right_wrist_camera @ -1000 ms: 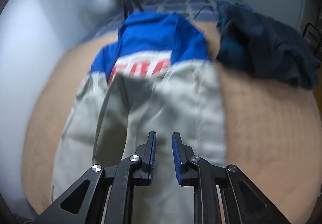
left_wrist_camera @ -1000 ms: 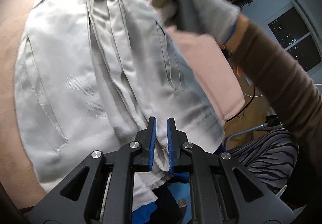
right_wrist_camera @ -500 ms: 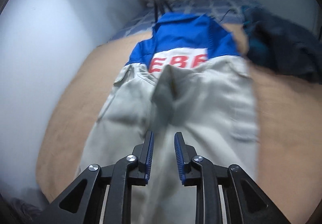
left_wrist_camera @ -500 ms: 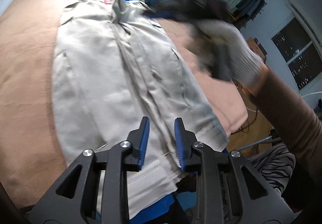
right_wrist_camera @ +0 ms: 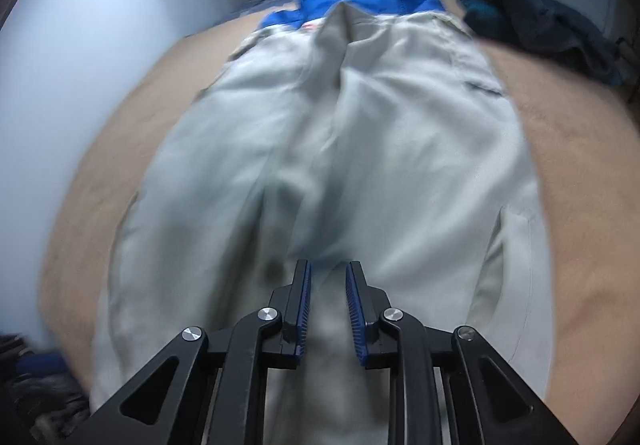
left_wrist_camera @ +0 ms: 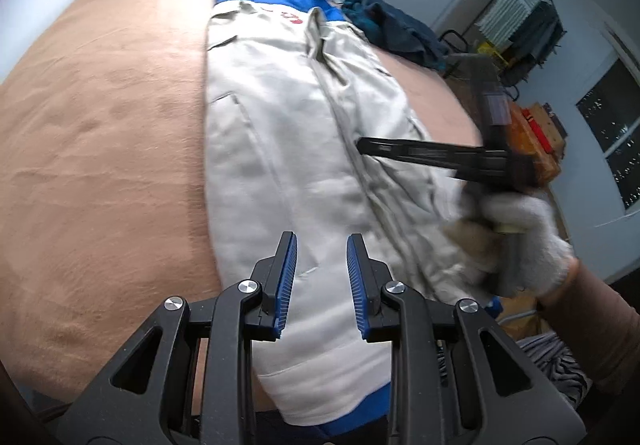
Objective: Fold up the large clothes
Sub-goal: 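Release the edge with both tools and straighten the folded jacket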
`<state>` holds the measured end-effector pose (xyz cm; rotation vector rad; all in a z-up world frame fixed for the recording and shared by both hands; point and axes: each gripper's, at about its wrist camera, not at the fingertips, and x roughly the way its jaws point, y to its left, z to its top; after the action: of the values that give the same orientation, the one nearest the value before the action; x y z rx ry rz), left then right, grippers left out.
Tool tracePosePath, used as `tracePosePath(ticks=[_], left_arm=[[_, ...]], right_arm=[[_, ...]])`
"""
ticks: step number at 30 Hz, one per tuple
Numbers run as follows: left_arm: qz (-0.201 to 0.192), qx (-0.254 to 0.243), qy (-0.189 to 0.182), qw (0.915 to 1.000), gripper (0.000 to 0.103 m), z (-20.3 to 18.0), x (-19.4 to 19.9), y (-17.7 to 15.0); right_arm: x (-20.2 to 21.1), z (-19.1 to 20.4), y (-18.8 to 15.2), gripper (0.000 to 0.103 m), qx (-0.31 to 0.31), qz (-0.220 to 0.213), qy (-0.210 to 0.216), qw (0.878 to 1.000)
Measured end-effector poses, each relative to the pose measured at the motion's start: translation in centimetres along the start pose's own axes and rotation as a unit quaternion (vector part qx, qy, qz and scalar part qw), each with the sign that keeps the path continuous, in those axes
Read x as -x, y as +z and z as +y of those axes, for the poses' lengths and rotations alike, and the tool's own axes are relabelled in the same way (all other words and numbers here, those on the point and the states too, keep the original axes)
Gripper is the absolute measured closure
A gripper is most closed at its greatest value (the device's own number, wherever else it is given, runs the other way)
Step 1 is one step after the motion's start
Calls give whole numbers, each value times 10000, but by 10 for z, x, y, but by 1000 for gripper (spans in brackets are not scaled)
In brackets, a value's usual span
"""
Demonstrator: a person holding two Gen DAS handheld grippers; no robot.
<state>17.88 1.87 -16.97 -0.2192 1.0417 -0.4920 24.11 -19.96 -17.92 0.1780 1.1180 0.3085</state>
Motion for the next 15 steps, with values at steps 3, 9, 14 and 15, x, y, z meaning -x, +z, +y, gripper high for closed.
tracePosePath(ticks=[3, 9, 14, 15], left_arm=[[27, -39, 57, 10000, 79, 2, 0, -6], [325, 114, 18, 9994, 79, 12, -14, -31], [405, 3, 133, 9991, 75, 11, -19, -50], [382, -88, 172, 9991, 73, 8, -20, -55]], right_arm=[[36, -5, -16, 83, -37, -141, 329, 9994], [103, -34, -70, 79, 373, -184, -436, 9982], [104, -49, -119, 79, 306, 253, -458, 9982], [101, -50, -128, 78, 324, 311, -453, 9980]])
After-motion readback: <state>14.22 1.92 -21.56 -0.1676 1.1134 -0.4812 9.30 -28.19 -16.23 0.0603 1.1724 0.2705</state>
